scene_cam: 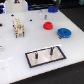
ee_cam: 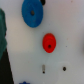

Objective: Insert the blue gear onto the right peg, followed by the red gear

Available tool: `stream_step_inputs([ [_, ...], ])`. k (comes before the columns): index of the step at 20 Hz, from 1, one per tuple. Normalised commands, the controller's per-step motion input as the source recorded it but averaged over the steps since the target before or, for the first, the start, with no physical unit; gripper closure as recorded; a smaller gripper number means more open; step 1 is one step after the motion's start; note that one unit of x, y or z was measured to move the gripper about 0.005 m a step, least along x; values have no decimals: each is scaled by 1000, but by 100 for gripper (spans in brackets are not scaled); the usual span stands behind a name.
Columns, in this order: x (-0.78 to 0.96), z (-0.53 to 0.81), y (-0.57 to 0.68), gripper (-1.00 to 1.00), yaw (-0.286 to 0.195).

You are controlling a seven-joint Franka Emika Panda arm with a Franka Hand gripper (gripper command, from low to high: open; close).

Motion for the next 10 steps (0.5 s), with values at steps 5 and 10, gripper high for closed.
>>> stream_step_inputs([
  [5,-27,-319,468,-100,0],
  [10,-40,-415,336,-100,0],
])
